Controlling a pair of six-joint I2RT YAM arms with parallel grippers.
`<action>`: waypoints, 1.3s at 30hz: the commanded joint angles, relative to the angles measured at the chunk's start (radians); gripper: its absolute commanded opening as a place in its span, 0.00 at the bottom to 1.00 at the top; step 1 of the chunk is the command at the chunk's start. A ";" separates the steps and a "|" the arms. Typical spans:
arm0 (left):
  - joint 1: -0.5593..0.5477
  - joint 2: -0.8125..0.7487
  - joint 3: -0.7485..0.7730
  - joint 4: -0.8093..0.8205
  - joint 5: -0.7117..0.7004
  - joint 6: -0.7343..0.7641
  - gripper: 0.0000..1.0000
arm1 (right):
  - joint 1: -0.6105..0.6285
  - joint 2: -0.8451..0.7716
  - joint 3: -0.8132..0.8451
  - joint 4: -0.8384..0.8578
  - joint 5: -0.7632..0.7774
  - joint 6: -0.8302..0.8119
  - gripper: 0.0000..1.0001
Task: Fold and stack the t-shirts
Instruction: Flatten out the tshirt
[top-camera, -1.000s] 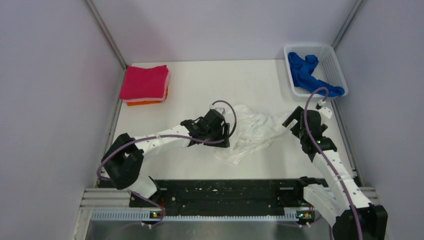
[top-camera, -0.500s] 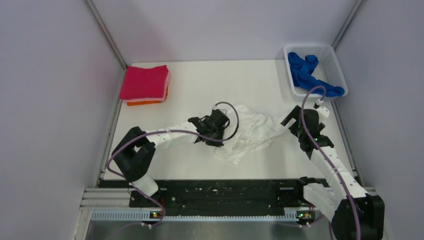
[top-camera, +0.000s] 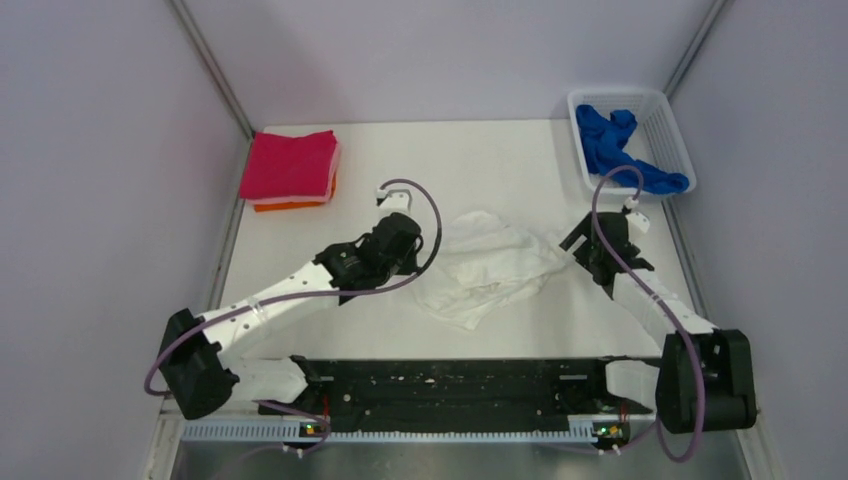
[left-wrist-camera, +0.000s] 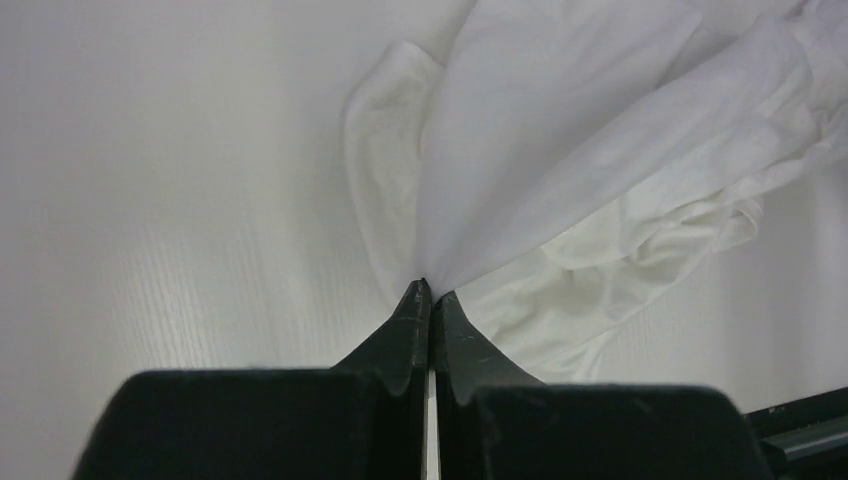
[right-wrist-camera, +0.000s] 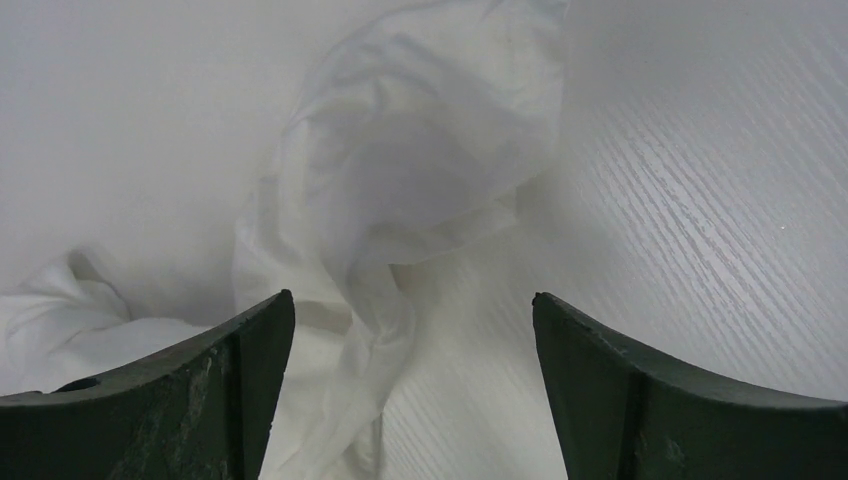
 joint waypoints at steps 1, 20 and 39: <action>-0.002 -0.092 -0.044 -0.013 -0.155 -0.024 0.00 | -0.008 0.085 0.050 0.113 -0.003 0.037 0.85; -0.001 -0.242 -0.093 -0.035 -0.263 -0.033 0.00 | -0.009 0.349 0.103 0.351 -0.044 0.086 0.70; -0.002 -0.364 -0.039 -0.075 -0.397 -0.009 0.00 | -0.008 0.294 0.098 0.410 -0.133 0.023 0.00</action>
